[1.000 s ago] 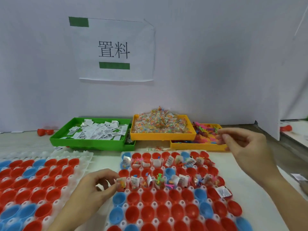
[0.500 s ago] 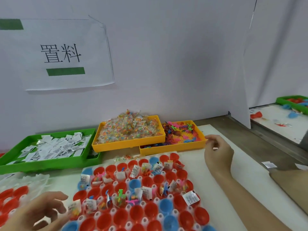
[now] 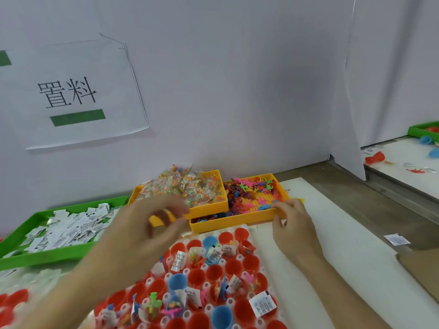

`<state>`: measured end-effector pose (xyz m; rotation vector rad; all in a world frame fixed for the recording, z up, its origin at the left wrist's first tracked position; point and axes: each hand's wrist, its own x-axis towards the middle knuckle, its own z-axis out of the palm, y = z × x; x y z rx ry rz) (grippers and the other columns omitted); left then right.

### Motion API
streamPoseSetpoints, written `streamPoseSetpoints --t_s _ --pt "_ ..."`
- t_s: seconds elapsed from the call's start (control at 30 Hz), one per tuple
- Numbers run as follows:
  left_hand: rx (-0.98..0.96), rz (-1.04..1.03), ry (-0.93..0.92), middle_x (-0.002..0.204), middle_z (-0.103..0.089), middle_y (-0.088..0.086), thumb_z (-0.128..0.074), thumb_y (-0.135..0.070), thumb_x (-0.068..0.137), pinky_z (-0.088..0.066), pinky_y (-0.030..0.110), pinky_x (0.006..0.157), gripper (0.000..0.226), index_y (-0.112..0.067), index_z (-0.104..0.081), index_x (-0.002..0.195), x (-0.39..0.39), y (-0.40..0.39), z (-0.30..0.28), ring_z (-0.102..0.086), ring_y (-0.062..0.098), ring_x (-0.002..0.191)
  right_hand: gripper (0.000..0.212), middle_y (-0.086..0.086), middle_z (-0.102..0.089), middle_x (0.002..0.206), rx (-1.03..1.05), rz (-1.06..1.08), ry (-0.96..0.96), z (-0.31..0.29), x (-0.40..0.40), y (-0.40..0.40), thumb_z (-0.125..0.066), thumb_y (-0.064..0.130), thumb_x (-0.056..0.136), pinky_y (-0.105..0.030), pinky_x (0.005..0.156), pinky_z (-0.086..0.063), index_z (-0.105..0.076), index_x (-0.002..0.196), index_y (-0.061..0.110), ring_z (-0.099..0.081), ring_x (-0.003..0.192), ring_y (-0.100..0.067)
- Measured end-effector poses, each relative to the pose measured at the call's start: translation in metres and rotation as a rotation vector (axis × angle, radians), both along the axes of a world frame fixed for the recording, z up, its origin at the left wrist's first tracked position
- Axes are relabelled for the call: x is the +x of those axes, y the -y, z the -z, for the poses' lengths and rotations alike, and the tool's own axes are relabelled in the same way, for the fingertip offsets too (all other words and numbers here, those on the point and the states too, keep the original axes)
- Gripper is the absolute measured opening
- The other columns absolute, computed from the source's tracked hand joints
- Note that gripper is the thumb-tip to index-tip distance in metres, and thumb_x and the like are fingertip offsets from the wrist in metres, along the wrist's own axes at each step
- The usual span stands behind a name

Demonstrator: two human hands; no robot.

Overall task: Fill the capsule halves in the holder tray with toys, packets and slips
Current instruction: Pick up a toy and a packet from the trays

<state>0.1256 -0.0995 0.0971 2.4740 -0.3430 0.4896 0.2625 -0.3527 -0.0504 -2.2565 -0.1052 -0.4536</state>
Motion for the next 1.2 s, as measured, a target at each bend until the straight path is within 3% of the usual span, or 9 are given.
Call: streamPoseSetpoints --t_s 0.07,0.2,0.37,0.47,0.6,0.77,0.93,1.1,1.2 --pt "0.157 0.060 -0.032 0.088 -0.068 -0.020 -0.061 -0.029 0.091 -0.045 0.010 0.063 0.011 -0.038 -0.068 0.092 0.043 0.043 0.003 -0.061 0.000 0.079 0.023 0.003 -0.049 0.123 0.028 -0.010 0.021 0.001 0.000 0.000 -0.055 0.018 0.098 -0.026 0.083 -0.047 -0.067 0.118 0.020 -0.055 0.094 -0.013" --pt "0.350 0.103 -0.121 0.107 -0.070 0.001 -0.055 -0.020 0.096 -0.052 0.033 0.085 0.023 -0.016 -0.072 0.110 0.126 0.111 0.035 -0.061 0.018 0.096 0.023 0.003 -0.051 0.115 0.064 -0.020 0.056 0.003 0.002 0.003 -0.056 0.012 0.096 -0.030 0.081 -0.050 -0.069 0.112 0.021 -0.054 0.088 -0.013" --pt "0.505 0.069 -0.269 0.118 -0.064 0.013 -0.057 -0.006 0.096 -0.056 0.037 0.081 0.023 -0.006 -0.069 0.115 0.186 0.149 0.070 -0.064 0.028 0.100 0.030 0.008 -0.051 0.104 0.151 -0.049 0.102 0.006 0.005 0.003 -0.053 0.003 0.094 -0.018 0.073 -0.043 -0.070 0.110 0.022 -0.052 0.083 -0.004" --pt "0.586 0.095 -0.316 0.119 -0.063 0.013 -0.062 -0.013 0.096 -0.055 0.035 0.083 0.025 -0.005 -0.065 0.118 0.204 0.155 0.073 -0.062 0.027 0.102 0.032 0.010 -0.057 0.104 0.246 -0.010 0.126 0.008 0.007 0.004 -0.052 0.001 0.095 -0.005 0.071 -0.040 -0.068 0.113 0.021 -0.055 0.090 0.003" --pt "0.669 0.110 -0.398 0.108 -0.066 0.012 -0.064 -0.017 0.095 -0.053 0.032 0.076 0.019 -0.004 -0.065 0.108 0.217 0.157 0.070 -0.060 0.023 0.089 0.030 0.012 -0.061 0.103 0.322 0.007 0.123 0.008 0.007 0.004 -0.052 0.002 0.094 -0.004 0.073 -0.039 -0.067 0.108 0.025 -0.056 0.095 0.005" --pt "0.511 0.095 -0.488 0.113 -0.064 0.014 -0.061 -0.012 0.095 -0.055 0.037 0.083 0.021 -0.003 -0.064 0.114 0.216 0.154 0.071 -0.062 0.029 0.102 0.030 0.015 -0.059 0.101 0.329 -0.007 0.128 0.006 0.005 0.004 -0.054 0.005 0.094 -0.005 0.072 -0.039 -0.064 0.103 0.032 -0.055 0.096 0.006" --pt "0.243 0.011 -0.354 0.103 -0.071 0.019 -0.059 -0.009 0.097 -0.056 0.042 0.086 0.020 0.006 -0.071 0.102 0.206 0.150 0.066 -0.067 0.028 0.095 0.028 0.009 -0.061 0.104 0.317 -0.006 0.138 0.006 0.004 0.005 -0.055 0.002 0.092 -0.009 0.076 -0.040 -0.068 0.104 0.024 -0.057 0.094 -0.004" --pt "0.008 -0.042 -0.261 0.101 -0.071 0.014 -0.055 -0.012 0.100 -0.050 0.028 0.070 0.020 0.000 -0.070 0.106 0.169 0.133 0.050 -0.063 0.021 0.083 0.027 0.003 -0.062 0.108 0.260 -0.007 0.147 0.004 0.004 0.005 -0.056 0.001 0.091 -0.010 0.075 -0.039 -0.069 0.105 0.021 -0.055 0.098 -0.010" --pt "-0.064 -0.037 -0.215 0.077 -0.065 0.000 -0.056 -0.015 0.099 -0.046 0.020 0.057 0.018 -0.014 -0.065 0.084 0.131 0.106 0.032 -0.056 0.009 0.064 0.025 0.001 -0.060 0.114 0.238 0.002 0.148 0.001 0.000 0.005 -0.057 0.002 0.093 -0.010 0.077 -0.040 -0.068 0.104 0.021 -0.052 0.101 -0.007"
